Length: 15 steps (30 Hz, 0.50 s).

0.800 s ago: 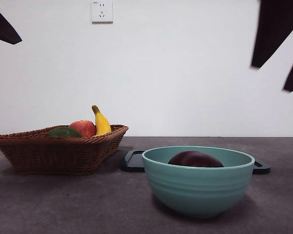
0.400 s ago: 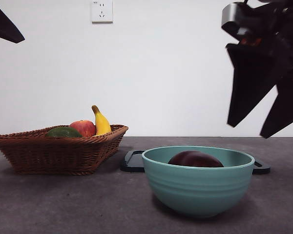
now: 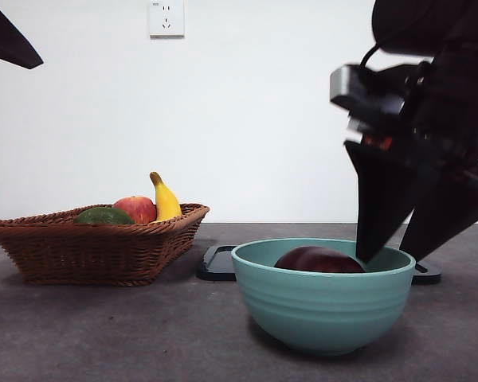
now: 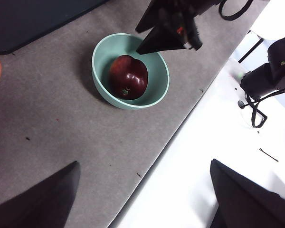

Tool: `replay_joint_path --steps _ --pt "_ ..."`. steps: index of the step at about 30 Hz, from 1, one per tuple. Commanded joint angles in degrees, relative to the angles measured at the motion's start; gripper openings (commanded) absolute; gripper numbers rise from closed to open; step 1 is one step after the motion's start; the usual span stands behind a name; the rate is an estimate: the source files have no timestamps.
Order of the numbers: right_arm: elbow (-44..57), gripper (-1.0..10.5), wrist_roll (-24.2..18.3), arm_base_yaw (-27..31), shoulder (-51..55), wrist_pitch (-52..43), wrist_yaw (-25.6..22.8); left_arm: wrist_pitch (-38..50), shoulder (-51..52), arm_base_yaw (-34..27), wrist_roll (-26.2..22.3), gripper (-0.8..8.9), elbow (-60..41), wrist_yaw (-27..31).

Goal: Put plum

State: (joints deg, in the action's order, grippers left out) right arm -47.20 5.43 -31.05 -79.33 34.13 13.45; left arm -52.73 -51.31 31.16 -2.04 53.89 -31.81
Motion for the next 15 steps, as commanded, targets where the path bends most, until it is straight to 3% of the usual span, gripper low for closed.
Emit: replay_joint_path --steps 1,6,15 --pt "-0.2 1.6 0.6 -0.8 -2.0 -1.0 -0.1 0.5 -0.3 0.3 -0.3 4.36 0.6 -0.3" --pt "-0.2 0.1 0.6 -1.2 -2.3 -2.3 0.0 0.5 -0.3 0.3 -0.3 4.36 0.6 -0.4" --pt "-1.0 0.1 1.4 -1.2 -2.0 -2.2 0.5 1.6 -0.3 0.3 -0.3 4.37 0.6 -0.4"
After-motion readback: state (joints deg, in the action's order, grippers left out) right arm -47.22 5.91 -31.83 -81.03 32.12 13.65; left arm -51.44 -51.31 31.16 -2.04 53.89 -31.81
